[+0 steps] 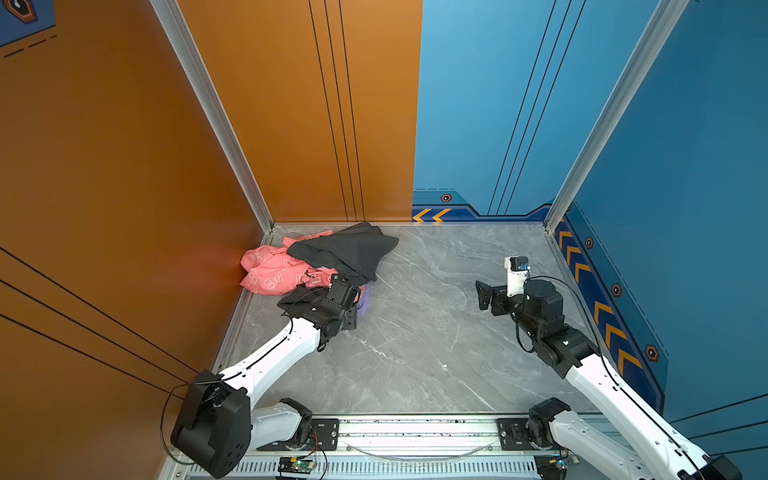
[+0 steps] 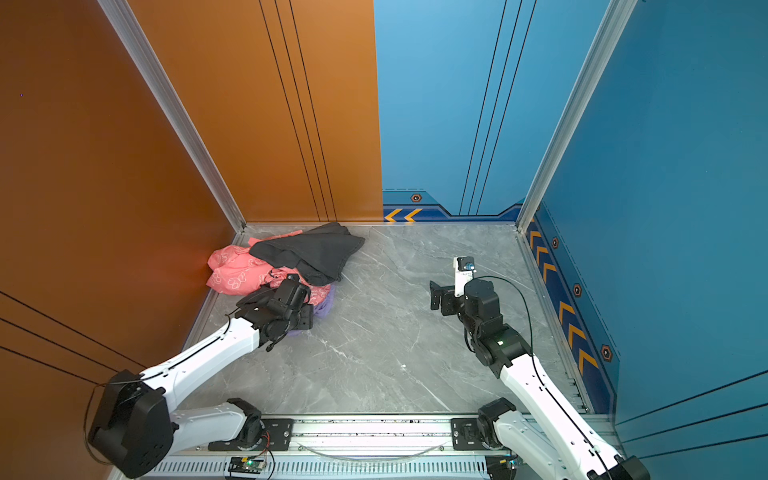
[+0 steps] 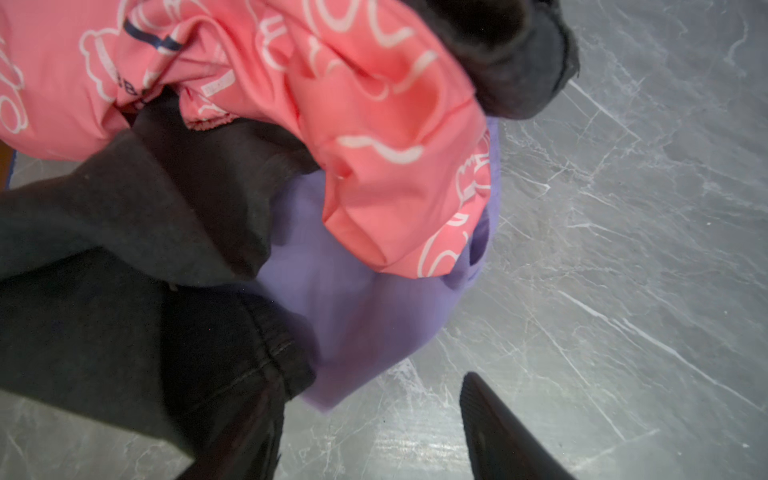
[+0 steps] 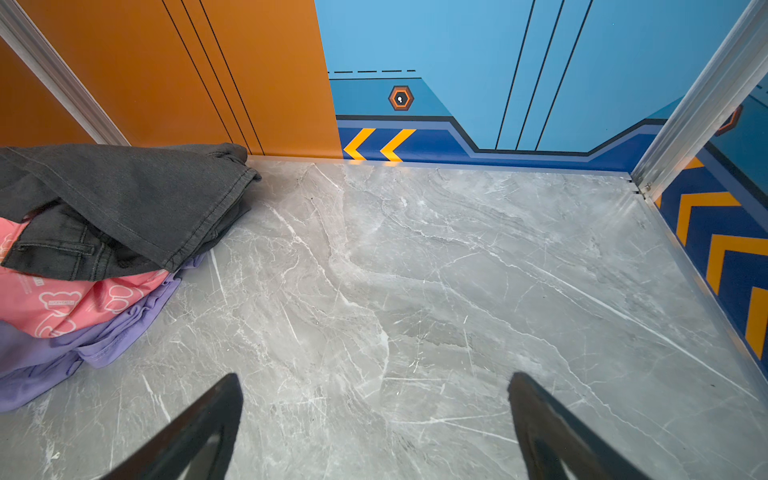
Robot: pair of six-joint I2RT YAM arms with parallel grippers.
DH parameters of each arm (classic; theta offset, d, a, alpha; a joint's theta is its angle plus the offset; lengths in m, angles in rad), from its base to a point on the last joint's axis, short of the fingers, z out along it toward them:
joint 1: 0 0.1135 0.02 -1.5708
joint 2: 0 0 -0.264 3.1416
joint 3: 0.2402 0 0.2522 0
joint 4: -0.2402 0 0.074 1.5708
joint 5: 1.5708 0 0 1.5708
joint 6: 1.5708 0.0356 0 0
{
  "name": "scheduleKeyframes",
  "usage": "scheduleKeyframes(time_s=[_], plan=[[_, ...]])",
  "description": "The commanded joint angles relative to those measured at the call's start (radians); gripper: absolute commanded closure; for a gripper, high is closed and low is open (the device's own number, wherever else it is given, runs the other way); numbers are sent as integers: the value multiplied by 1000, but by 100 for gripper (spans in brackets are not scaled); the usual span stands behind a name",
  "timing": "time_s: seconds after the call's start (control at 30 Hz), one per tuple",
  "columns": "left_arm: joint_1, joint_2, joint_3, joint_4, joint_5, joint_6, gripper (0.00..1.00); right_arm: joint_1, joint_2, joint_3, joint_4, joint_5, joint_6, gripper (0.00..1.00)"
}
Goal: Pick out a specific cloth from the pile
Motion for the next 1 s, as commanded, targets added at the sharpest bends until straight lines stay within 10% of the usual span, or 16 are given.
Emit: scheduleKeyframes(time_s=[0.0, 0.97], plan=[[-22, 45, 36, -38, -48, 67, 34, 8, -19, 11, -27, 1, 21, 0], [-15, 296, 109, 2, -147, 147, 69, 3, -49, -31, 15, -23, 80, 0]])
